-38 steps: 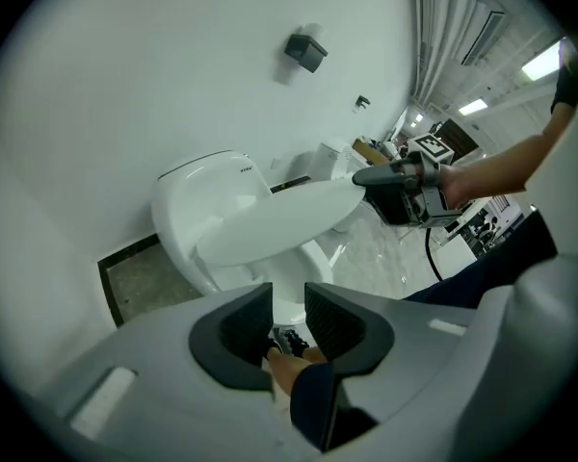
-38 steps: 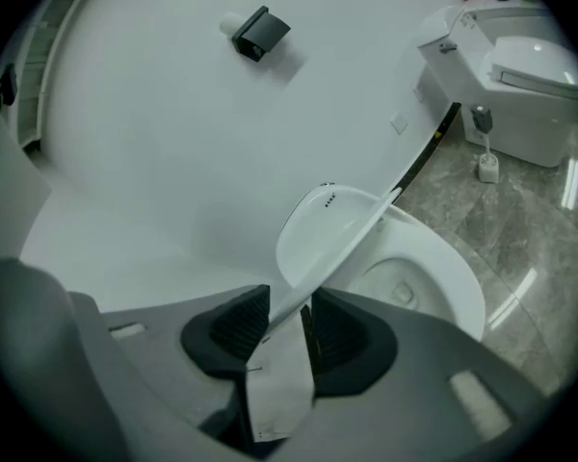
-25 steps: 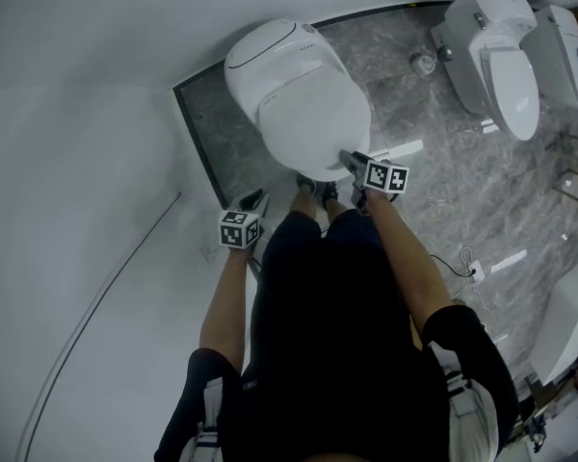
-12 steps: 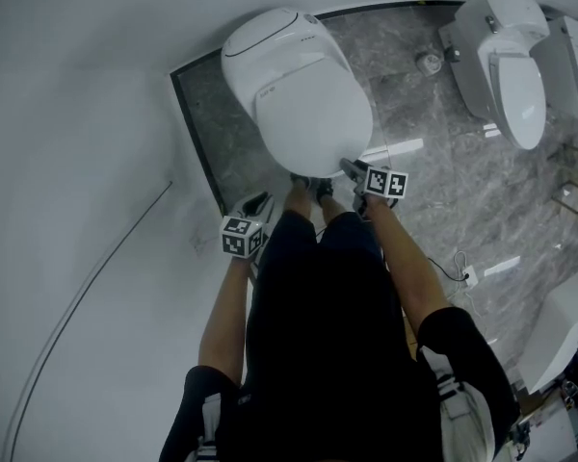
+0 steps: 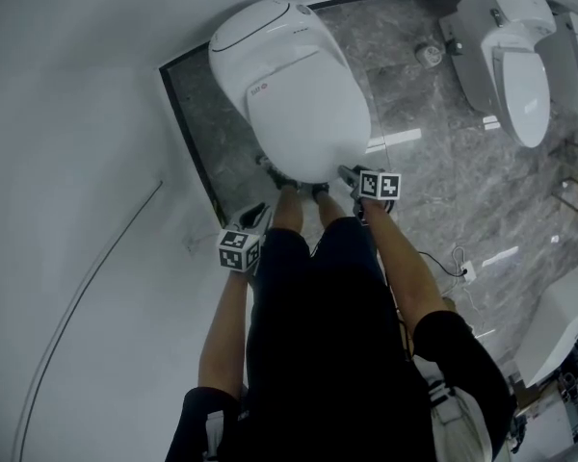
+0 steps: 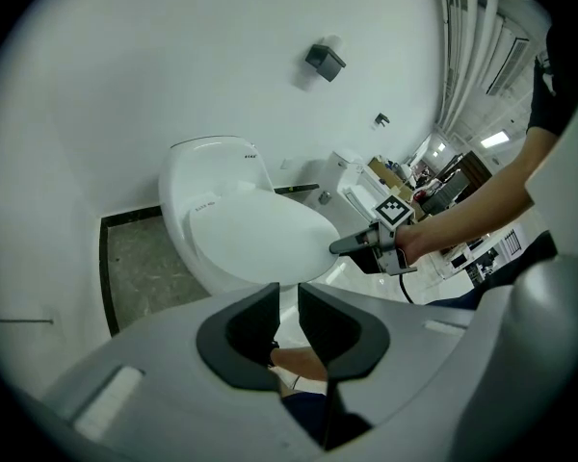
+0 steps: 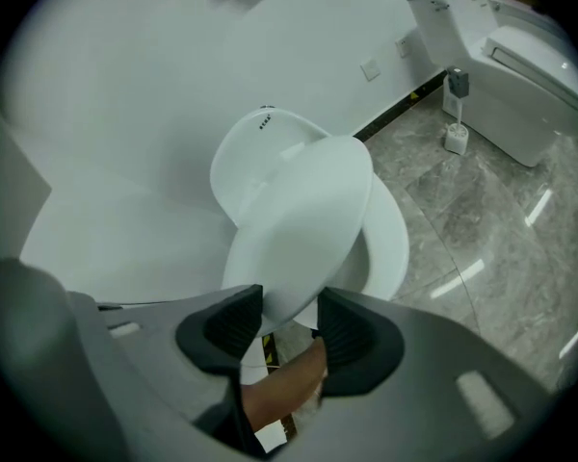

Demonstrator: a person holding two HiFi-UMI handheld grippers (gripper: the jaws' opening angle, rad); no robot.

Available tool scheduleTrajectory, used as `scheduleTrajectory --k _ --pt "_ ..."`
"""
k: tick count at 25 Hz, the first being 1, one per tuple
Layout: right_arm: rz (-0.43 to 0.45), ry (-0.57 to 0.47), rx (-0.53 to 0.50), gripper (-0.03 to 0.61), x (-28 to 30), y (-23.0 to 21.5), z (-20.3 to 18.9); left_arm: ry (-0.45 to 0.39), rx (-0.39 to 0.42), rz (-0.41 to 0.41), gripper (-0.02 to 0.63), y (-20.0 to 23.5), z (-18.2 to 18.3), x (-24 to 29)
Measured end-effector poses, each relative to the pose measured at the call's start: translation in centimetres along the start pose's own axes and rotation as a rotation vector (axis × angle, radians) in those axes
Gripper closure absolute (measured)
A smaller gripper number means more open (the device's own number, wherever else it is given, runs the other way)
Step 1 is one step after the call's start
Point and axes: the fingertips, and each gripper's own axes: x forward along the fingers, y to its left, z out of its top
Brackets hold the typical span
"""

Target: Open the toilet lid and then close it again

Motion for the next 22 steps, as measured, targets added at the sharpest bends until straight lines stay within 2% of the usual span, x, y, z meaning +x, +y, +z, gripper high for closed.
scheduleTrajectory --k 7,11,14,18,22 --pt "-0.036 0.070 0.029 0.388 2.6 -3.5 -1.9 0.021 -0.019 -0.021 0.545 -0.1 -1.5 1.9" --pt "-0.053 0.113 0.022 0.379 4.2 -5.4 -2.7 0.007 -0.059 -0.016 0.545 0.7 -1.9 2.8" --pt "-0.096 0.146 0.017 0.367 5.4 -7.0 -3.4 0.001 -0.076 -0.015 0.545 1.3 -2.0 3.3" --pt "-0.175 0.181 0.008 0.307 6.9 -9.4 -3.8 -0.018 -0.104 -0.022 0.545 1.8 -2.1 4.2" --pt "-0.240 0.192 -0.016 0.298 8.2 -11.0 -4.5 -0.008 -0.110 -0.046 0.545 1.8 -3.3 5.4"
